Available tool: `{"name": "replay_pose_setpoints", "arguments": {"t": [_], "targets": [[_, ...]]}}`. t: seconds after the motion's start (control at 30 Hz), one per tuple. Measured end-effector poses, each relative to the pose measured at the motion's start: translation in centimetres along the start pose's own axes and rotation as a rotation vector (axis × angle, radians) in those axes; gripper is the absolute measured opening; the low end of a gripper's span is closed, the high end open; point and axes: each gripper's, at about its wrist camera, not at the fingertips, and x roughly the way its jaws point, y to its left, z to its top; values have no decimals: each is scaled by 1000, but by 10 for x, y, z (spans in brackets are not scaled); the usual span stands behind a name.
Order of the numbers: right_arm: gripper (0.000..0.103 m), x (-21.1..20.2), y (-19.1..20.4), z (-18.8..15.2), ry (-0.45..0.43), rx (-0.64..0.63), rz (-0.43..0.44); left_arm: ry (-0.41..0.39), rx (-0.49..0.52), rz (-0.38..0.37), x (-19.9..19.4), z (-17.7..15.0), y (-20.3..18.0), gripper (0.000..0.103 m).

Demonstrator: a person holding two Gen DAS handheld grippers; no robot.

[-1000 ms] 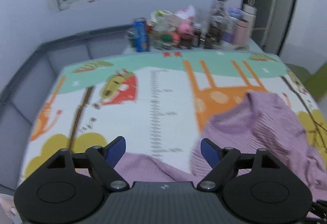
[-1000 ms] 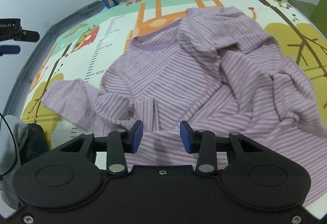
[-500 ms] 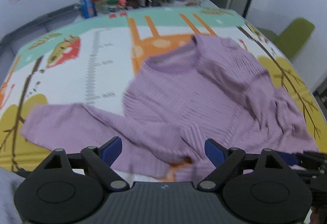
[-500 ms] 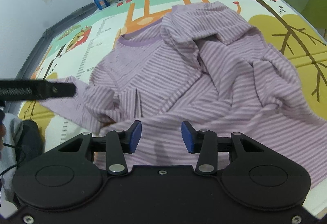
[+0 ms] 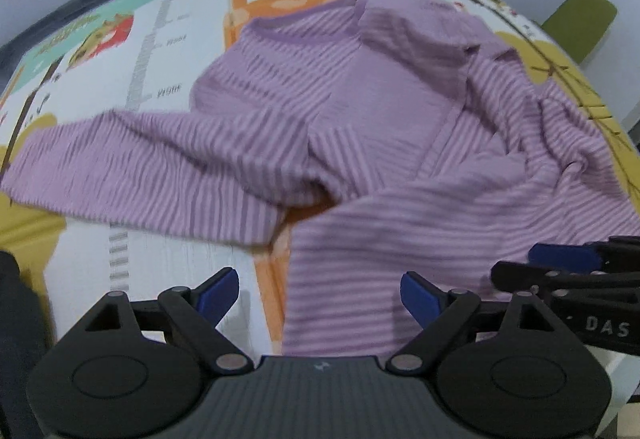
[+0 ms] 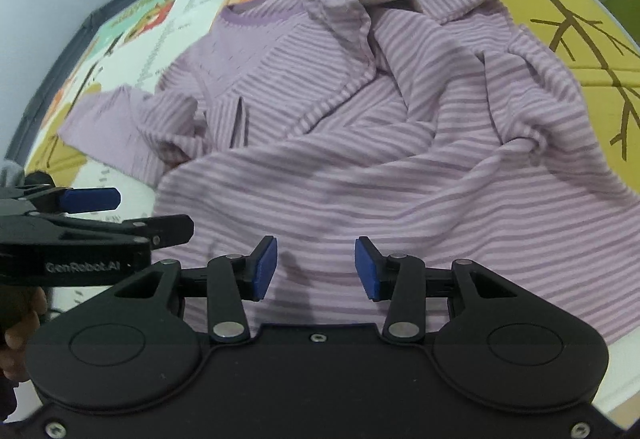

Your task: Fold clothes

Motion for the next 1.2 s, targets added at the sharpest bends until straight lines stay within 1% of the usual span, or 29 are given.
{"name": "replay_pose_setpoints", "arguments": {"t": [0.13,0.27,0.4,0.6,0.7,0.8,0.9,0.97,1.0,1.07,1.2], "targets": [[41,7,0,-2,22,-26,-7,46,-77,-29,13,-7,11,89],[42,14,6,-9,22,-62,-23,29,-107,-32,15,-8,18,88],[47,16,14,-13,6,-115,-48,21,-98,-24,16,-8,16,88],[52,19,31,-25,-38,-192,-105,11,-49,40,18,-11,2,88],[53,20,40,-34,-60,-258,-146,13,-48,38,18,-11,3,88],[53,20,40,-35,-62,-248,-144,15,-47,33,18,-10,4,86],[53,20,39,-34,-57,-250,-141,9,-36,30,16,-11,1,78],[53,20,40,-34,-54,-255,-143,4,-24,26,14,-12,-2,69],[52,20,40,-34,-52,-258,-144,4,-20,18,13,-12,-3,67],[51,20,40,-35,-48,-258,-141,5,-14,5,11,-12,-5,58],[43,18,41,-36,-38,-261,-136,14,-19,4,11,-11,-5,57]]}}
